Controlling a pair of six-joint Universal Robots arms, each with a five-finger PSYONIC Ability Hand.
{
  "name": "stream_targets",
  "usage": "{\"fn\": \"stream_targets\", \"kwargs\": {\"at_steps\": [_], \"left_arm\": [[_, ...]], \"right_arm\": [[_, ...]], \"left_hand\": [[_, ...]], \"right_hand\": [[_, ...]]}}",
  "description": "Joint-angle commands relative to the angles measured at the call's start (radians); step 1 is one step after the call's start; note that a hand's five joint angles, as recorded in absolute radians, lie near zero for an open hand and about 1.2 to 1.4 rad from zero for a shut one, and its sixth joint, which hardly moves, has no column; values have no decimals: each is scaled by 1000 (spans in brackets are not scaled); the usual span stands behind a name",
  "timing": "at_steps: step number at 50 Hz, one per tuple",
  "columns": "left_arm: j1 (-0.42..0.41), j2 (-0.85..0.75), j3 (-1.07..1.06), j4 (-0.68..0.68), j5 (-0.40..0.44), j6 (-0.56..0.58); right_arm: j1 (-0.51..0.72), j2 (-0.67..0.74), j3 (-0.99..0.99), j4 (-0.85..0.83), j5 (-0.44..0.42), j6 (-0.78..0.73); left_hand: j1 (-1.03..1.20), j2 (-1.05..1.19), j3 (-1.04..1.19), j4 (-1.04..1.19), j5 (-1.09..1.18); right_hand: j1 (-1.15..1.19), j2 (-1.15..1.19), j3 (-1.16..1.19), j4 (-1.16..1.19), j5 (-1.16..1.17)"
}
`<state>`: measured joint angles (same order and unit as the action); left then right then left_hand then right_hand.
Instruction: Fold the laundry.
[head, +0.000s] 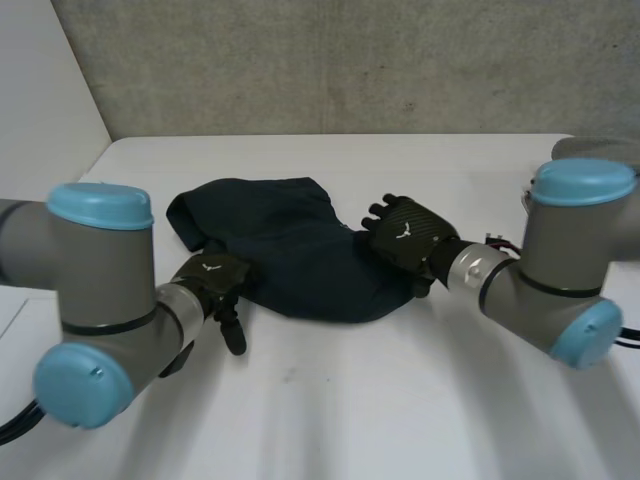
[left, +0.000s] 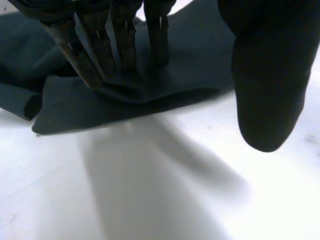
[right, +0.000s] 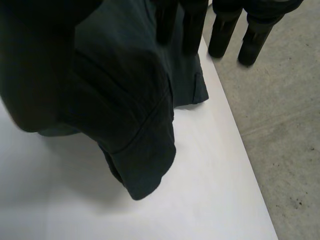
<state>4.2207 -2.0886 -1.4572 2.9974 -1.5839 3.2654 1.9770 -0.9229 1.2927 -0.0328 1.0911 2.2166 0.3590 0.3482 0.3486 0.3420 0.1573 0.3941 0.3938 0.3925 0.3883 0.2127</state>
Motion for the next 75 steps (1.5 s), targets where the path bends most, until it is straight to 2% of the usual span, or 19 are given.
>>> {"fn": "stream_targets", "kwargs": {"at_steps": [1,7,14,16,17,19,20,21,26,34,39,42,48,52,54,57,61,68,75], "left_arm": [[-7,-143,136,87,-36,8],[-45,-264,299,163,-85,46],[-103,-373,512,20,-139,115],[-120,-419,592,-27,-156,142],[-128,-445,644,-64,-169,158],[-131,-465,681,-93,-183,165],[-134,-479,713,-121,-192,168],[-136,-484,727,-133,-195,168],[-137,-433,756,-147,-188,162],[-116,-110,614,-121,-81,145],[-101,48,566,-104,-24,192],[-88,39,569,-106,-30,237],[-77,-145,617,-104,-94,342],[-73,-286,673,-100,-125,372],[-73,-349,696,-100,-117,376],[-80,-361,701,-106,-104,375],[-88,-294,612,-121,-108,366],[-48,-38,373,-43,-123,335],[-22,245,68,-32,-102,278]], "right_arm": [[17,76,-39,-68,18,26],[20,79,-24,-68,64,106],[20,47,2,-58,171,231],[22,39,4,-46,197,262],[22,35,0,-30,214,281],[22,30,-4,-12,228,296],[20,23,-7,11,240,311],[20,18,-9,23,243,317],[13,-28,-13,108,263,362],[-4,-152,-32,276,262,422],[-4,-249,-33,404,254,498],[3,-269,-27,442,245,546],[62,-241,19,456,242,630],[88,-169,20,390,306,666],[106,-122,8,341,373,675],[123,-77,-12,310,437,672],[140,-37,-36,300,503,669],[154,-37,-39,289,510,649],[155,-37,-38,290,510,617]], "left_hand": [[-31,-20,-21,-14,-4],[-31,-20,-21,-14,-4],[72,82,82,89,99],[215,226,225,232,242],[471,482,482,488,498],[713,724,724,730,741],[1017,1028,1027,1034,1044],[1037,1048,1047,1054,1064],[1037,1048,1048,1054,1064],[1037,1048,1048,1054,1064],[1037,1048,1048,1054,1064],[1037,1048,1048,1054,1064],[1037,1048,1048,1054,1064],[1037,1048,1048,1054,1064],[770,780,780,787,797],[525,535,535,541,552],[158,169,168,175,185],[40,50,50,56,67],[107,117,117,124,134]], "right_hand": [[1000,1001,1002,1006,1007],[1002,1002,1004,1008,1009],[1002,1002,1004,1008,1009],[1002,1002,1004,1008,1009],[1002,1002,1004,1008,1009],[1002,1002,1004,1008,1009],[1002,1002,1004,1008,1009],[1002,1002,1004,1008,1009],[1002,1002,1004,1008,1009],[1002,1002,1004,1008,1009],[1002,1002,1004,1008,1009],[1002,1002,1004,1008,1009],[1002,1002,1004,1008,1009],[1002,1002,1004,1008,1009],[1002,1002,1004,1008,1009],[1002,1002,1004,1008,1009],[1002,1002,1004,1008,1009],[1002,1002,1004,1008,1009],[1002,1002,1004,1008,1009]]}}
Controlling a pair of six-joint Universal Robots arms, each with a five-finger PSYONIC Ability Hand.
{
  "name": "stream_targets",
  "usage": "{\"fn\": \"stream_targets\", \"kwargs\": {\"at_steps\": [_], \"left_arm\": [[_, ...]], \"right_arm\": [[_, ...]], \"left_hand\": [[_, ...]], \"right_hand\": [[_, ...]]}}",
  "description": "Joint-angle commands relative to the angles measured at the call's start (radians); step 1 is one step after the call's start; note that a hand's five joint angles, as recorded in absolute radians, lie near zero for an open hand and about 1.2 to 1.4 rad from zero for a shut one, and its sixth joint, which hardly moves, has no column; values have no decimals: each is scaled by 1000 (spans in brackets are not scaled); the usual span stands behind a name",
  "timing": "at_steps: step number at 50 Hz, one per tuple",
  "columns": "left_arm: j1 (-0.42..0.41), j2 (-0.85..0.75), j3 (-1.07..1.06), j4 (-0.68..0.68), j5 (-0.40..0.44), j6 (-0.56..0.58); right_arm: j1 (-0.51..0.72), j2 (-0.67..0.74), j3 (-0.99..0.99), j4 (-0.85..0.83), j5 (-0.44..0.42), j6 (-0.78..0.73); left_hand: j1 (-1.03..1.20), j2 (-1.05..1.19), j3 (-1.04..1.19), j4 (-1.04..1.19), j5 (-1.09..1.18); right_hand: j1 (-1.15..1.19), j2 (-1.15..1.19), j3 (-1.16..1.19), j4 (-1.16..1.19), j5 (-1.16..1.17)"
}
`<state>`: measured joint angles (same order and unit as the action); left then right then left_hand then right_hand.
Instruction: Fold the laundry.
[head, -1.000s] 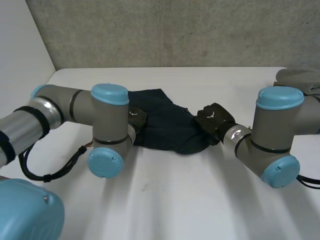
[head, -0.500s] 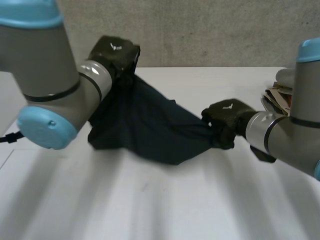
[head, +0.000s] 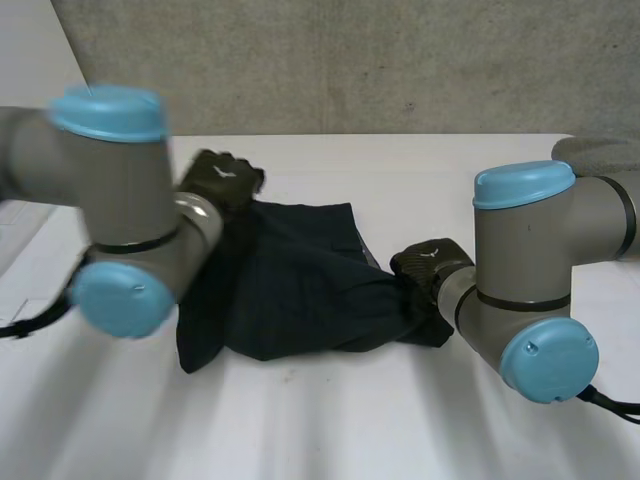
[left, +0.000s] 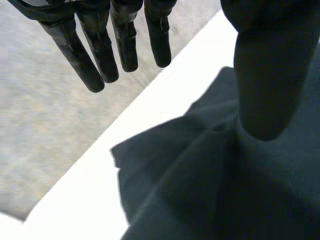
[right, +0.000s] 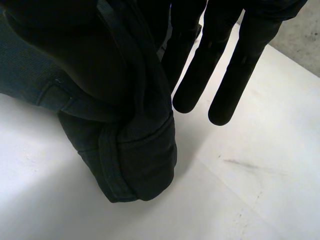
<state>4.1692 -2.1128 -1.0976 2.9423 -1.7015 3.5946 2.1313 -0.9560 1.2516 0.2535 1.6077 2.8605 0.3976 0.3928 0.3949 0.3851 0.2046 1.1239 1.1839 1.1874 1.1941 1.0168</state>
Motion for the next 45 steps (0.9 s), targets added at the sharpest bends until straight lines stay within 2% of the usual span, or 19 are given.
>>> {"fn": "stream_targets", "kwargs": {"at_steps": [1,7,16,20,24,27,31,35,40,45], "left_arm": [[31,280,-324,20,23,-54],[57,241,-495,6,43,-77],[108,67,-476,90,54,-77],[101,24,-450,132,51,-77],[103,7,-420,156,48,-73],[108,22,-409,150,49,-62],[112,111,-415,114,57,-53],[104,321,-395,37,74,-56],[112,587,-267,-55,114,-63],[130,622,-139,-126,134,-70]], "right_arm": [[1,-4,3,4,-6,-29],[2,-4,6,9,-8,-53],[12,-23,40,15,-9,-73],[10,-36,61,7,-8,-84],[4,-53,77,-2,-8,-93],[-2,-73,88,1,-9,-102],[-11,-124,98,16,-14,-153],[-34,-225,94,49,-18,-254],[-54,-384,11,61,-28,-368],[-50,-417,-113,102,-18,-362]], "left_hand": [[86,91,88,98,104],[148,152,150,160,166],[124,129,127,136,142],[364,369,367,377,383],[997,1001,999,1009,1015],[999,1003,1001,1011,1017],[999,1003,1001,1011,1017],[999,1003,1001,1011,1017],[999,1003,1001,1011,1017],[999,1003,1001,1011,1017]], "right_hand": [[272,212,209,202,205],[272,212,209,202,205],[272,212,209,202,205],[272,212,209,202,205],[272,212,209,202,205],[272,212,209,202,205],[272,212,209,202,205],[272,212,209,202,205],[272,212,209,202,205],[272,212,209,202,205]]}}
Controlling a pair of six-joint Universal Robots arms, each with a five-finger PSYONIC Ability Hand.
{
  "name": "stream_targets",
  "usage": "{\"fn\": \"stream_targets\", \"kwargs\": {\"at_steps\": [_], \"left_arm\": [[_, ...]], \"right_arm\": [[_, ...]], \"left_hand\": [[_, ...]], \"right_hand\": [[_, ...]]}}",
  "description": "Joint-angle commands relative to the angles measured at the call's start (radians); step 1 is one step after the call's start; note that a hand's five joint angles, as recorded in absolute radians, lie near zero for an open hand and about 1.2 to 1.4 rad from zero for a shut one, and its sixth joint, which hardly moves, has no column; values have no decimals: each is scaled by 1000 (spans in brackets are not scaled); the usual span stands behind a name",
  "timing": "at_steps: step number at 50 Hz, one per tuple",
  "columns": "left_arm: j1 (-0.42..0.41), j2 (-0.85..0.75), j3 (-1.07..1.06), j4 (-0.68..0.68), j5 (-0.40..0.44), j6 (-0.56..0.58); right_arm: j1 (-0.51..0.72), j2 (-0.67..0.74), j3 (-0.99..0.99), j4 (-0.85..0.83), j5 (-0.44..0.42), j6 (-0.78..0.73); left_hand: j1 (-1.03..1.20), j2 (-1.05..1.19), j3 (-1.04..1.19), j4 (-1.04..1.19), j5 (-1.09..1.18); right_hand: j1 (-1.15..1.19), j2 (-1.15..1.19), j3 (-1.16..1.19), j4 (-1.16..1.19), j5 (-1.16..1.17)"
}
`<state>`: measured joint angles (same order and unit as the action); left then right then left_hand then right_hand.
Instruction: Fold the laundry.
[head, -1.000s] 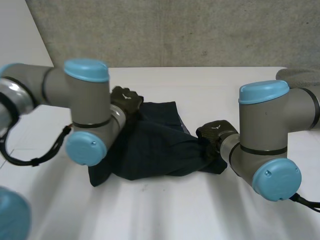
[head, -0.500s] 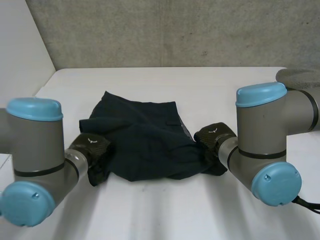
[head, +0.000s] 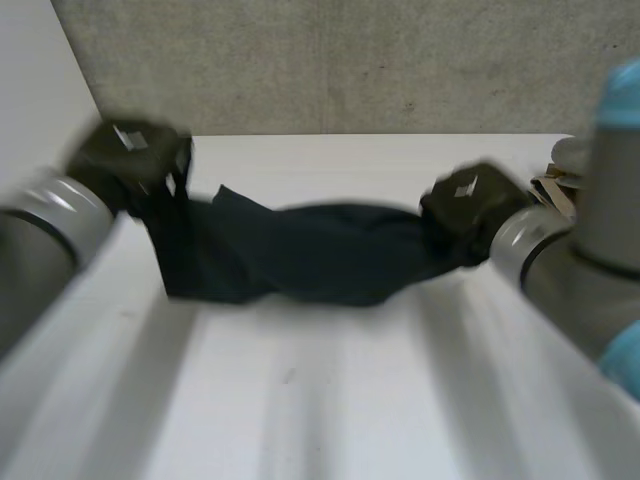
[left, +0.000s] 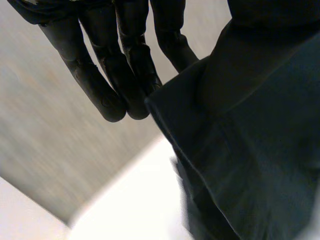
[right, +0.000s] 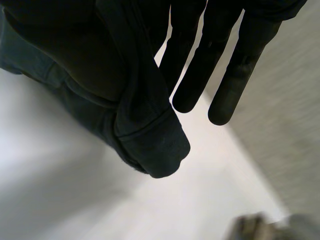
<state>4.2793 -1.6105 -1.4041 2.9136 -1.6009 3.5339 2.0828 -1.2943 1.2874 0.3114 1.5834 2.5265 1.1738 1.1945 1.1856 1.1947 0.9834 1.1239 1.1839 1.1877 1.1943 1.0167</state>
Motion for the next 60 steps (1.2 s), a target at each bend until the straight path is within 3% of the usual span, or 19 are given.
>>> {"fn": "stream_targets", "kwargs": {"at_steps": [1,10,17,20,23,27,31,40,51,60], "left_arm": [[27,109,186,-111,32,-9],[37,-190,289,-206,35,0],[11,-437,460,-143,7,36],[8,-525,620,-54,-19,45],[11,-545,779,155,-11,37],[17,-502,806,474,16,22],[17,-454,746,630,10,-3],[24,-413,397,524,-42,-46],[-39,-506,45,469,-85,-47],[-73,-513,-42,219,-82,-41]], "right_arm": [[-1,-79,-167,60,7,-28],[11,44,-287,215,1,-63],[13,217,-358,121,10,-89],[13,309,-443,0,29,-83],[8,383,-555,-204,43,-74],[-1,415,-669,-524,66,-46],[5,402,-666,-705,58,66],[-3,437,-565,-638,-20,133],[-40,512,-255,-437,-126,57],[-60,431,-47,-327,-123,8]], "left_hand": [[222,202,211,202,238],[222,202,211,202,238],[222,202,211,202,238],[222,202,211,202,238],[222,202,211,202,238],[222,202,211,202,238],[222,202,211,202,238],[222,202,211,202,238],[222,202,211,202,238],[222,202,211,202,238]], "right_hand": [[272,212,209,202,205],[272,212,209,202,205],[272,212,209,202,205],[272,212,209,202,205],[272,212,209,202,205],[272,212,209,202,205],[272,212,209,202,205],[272,212,209,202,205],[272,212,209,202,205],[272,212,209,202,205]]}}
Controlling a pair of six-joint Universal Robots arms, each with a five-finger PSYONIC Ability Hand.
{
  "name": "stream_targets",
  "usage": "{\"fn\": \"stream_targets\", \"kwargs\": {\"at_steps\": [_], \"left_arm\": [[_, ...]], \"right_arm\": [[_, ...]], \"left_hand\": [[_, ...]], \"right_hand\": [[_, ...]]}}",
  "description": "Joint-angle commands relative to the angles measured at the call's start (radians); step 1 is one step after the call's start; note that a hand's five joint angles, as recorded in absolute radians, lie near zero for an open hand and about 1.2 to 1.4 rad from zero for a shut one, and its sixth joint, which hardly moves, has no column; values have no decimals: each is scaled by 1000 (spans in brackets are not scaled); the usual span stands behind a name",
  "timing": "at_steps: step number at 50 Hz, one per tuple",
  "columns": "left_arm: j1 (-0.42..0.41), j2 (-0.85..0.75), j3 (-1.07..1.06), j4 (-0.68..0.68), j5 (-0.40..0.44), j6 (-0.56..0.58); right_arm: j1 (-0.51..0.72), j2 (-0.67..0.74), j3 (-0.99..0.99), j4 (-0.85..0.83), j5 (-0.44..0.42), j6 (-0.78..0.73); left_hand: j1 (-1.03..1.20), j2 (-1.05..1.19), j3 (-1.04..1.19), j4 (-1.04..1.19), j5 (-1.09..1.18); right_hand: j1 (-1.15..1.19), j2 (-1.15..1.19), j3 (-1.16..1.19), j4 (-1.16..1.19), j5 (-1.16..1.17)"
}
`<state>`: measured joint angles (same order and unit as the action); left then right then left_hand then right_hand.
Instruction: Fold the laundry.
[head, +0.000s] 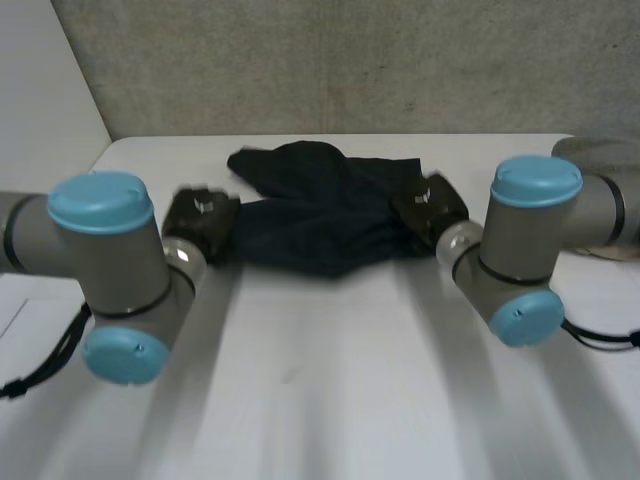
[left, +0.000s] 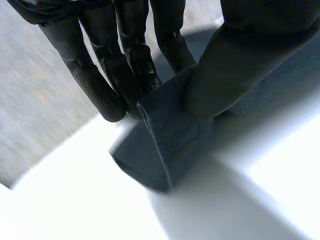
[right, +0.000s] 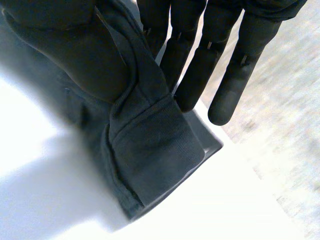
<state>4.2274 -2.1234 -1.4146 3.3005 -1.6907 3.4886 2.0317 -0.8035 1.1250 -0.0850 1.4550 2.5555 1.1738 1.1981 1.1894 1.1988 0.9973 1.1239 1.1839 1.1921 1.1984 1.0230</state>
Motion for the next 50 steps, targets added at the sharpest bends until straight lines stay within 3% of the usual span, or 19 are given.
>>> {"fn": "stream_targets", "kwargs": {"at_steps": [1,2,4,6,10,17,23,30,40,46,50], "left_arm": [[-21,2,-33,-186,9,4],[-21,3,-32,-200,11,4],[-17,20,-27,-225,10,3],[-12,36,-26,-225,8,0],[19,91,-26,-216,16,-6],[32,128,-50,-242,32,-11],[37,117,-90,-269,55,-8],[39,14,-70,-217,63,32],[28,-58,-6,-239,63,40],[23,-86,25,-234,59,44],[22,-119,51,-237,54,52]], "right_arm": [[-8,-66,122,82,5,-20],[-7,-74,127,94,7,-17],[-8,-95,133,136,8,-12],[-11,-114,137,166,13,-5],[-24,-178,142,264,30,58],[-44,-241,171,408,28,111],[-77,-258,243,338,10,42],[-85,-235,343,78,-61,-57],[-57,-158,349,-84,-47,-78],[-56,-131,329,-110,-28,-73],[-60,-120,318,-124,-21,-70]], "left_hand": [[222,198,207,197,224],[222,198,207,197,224],[-149,-173,-164,-174,-147],[-343,-367,-359,-368,-341],[-496,-520,-511,-521,-494],[-658,-682,-673,-683,-656],[-661,-685,-677,-686,-659],[-643,-668,-659,-668,-641],[-602,-627,-618,-627,-600],[-432,-456,-448,-457,-430],[-244,-269,-260,-269,-242]], "right_hand": [[272,212,204,198,199],[255,195,186,180,181],[41,-19,-27,-34,-33],[-191,-251,-259,-265,-264],[-505,-565,-573,-579,-579],[-609,-669,-677,-683,-682],[-597,-657,-665,-672,-671],[-603,-663,-671,-677,-677],[-577,-637,-645,-651,-650],[-342,-402,-410,-417,-416],[-66,-126,-134,-141,-140]]}}
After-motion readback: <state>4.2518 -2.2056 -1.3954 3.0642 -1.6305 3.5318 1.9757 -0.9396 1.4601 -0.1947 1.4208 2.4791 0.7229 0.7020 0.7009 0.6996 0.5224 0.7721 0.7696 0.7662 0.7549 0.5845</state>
